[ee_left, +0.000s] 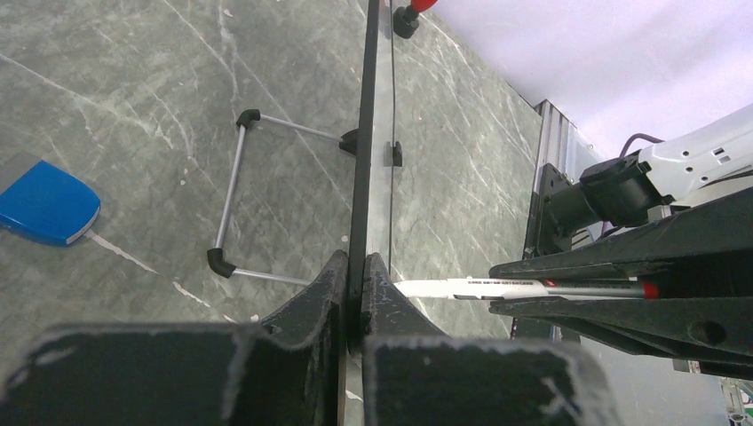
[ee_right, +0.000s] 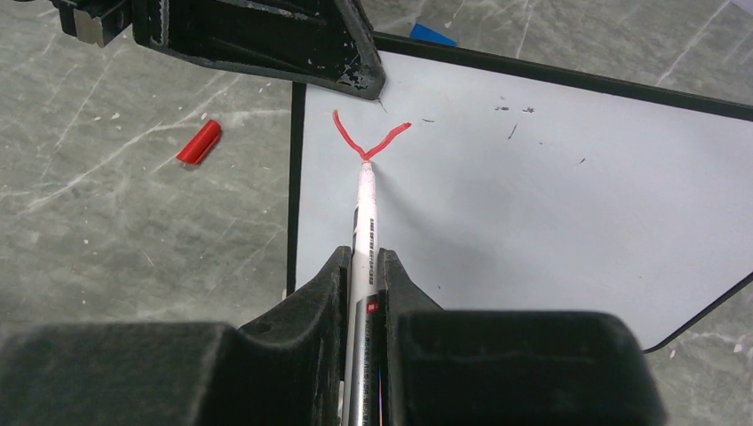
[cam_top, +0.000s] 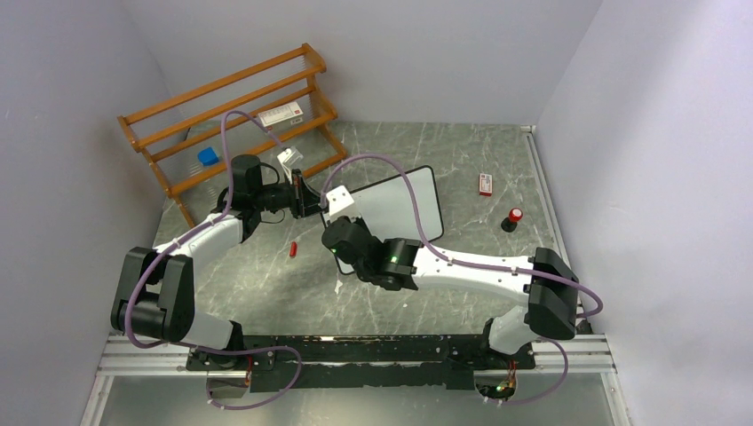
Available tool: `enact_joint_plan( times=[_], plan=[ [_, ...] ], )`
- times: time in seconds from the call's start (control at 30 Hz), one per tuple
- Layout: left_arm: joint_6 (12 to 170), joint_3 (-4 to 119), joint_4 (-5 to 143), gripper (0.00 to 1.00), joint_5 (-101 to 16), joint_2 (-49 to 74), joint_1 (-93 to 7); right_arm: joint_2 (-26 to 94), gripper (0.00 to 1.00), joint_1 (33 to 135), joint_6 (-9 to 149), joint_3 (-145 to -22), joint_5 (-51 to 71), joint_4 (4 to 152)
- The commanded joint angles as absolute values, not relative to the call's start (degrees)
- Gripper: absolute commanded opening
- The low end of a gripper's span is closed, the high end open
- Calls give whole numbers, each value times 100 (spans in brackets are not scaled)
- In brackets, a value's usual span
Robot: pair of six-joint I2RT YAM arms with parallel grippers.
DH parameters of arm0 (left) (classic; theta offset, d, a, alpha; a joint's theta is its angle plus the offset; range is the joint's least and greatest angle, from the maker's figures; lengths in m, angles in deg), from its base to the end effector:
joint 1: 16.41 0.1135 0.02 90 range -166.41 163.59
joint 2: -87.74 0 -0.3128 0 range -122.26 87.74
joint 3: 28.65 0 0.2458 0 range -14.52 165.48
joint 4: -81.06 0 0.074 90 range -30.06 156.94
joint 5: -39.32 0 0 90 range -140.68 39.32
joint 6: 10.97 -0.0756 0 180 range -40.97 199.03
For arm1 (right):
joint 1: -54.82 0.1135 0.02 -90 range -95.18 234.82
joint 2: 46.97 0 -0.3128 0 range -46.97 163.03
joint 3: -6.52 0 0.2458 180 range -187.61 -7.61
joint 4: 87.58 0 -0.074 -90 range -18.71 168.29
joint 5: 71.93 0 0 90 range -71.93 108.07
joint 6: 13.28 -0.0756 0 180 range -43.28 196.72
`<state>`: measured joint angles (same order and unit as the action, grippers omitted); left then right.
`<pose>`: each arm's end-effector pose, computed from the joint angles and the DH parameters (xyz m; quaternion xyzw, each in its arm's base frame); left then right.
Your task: Write a sentence on the whiteboard
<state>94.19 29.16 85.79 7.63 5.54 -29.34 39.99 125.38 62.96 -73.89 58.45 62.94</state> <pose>0.2863 -0.1317 0.2836 0.2667 0.7192 -0.5084 0.3913 0.1640 0.3175 0.3204 -0.2600 0.8102 0.0579 0.5221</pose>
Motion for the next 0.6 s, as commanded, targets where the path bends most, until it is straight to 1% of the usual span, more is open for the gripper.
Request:
enact_joint_plan(
  times=[0.0, 0.57],
  plan=[
    [9165, 2917, 8275, 5, 651, 418, -2986, 4066, 0, 12557, 6236, -7473, 5932, 6341],
    [9179, 2916, 8304, 5, 680, 385, -2991, 4180, 0, 12556, 6277, -7465, 6053, 6558]
  ],
)
